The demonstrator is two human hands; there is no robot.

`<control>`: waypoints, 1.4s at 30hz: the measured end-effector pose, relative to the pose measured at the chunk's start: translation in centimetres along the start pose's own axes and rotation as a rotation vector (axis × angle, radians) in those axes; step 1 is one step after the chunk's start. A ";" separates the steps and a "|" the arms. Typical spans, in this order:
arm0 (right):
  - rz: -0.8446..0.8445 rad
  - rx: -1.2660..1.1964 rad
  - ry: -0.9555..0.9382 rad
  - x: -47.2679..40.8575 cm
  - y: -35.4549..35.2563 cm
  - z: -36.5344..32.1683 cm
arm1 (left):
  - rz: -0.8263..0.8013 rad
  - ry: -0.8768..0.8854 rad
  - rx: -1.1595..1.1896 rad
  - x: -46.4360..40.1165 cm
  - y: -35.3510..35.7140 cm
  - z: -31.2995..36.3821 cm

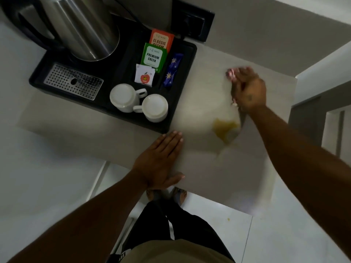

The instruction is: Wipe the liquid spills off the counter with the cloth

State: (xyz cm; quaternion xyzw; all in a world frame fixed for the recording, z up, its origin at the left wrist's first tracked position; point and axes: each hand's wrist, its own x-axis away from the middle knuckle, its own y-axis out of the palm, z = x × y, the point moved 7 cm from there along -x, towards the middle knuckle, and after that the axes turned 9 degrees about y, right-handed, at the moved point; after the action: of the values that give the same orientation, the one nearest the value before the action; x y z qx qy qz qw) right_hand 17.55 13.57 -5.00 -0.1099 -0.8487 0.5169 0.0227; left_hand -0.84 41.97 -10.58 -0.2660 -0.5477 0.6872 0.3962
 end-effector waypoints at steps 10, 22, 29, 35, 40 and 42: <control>-0.264 0.032 -0.325 6.7 3.1 -5.7 | 0.039 0.017 -0.010 0.2 0.1 0.0; -0.233 0.031 -0.127 5.4 1.6 -2.1 | 0.032 0.015 -0.047 0.1 -0.1 0.0; -0.270 0.156 -0.253 18.6 -0.1 0.2 | 0.044 0.007 -0.078 0.2 -0.1 0.0; -0.108 0.105 0.117 10.6 -2.0 4.6 | 0.057 0.009 -0.074 0.2 0.2 -0.1; -0.232 0.112 -0.100 14.8 3.1 -3.4 | 0.036 -0.006 -0.068 0.4 0.0 0.0; -0.262 0.155 -0.173 19.9 3.9 -5.3 | 0.025 -0.048 -0.062 0.8 0.0 0.0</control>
State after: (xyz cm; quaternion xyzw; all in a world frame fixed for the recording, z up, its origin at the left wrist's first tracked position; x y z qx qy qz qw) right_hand -0.41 24.12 -7.43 0.0489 -0.8121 0.5809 0.0250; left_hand -1.25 42.65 -10.58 -0.2685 -0.5749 0.6810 0.3656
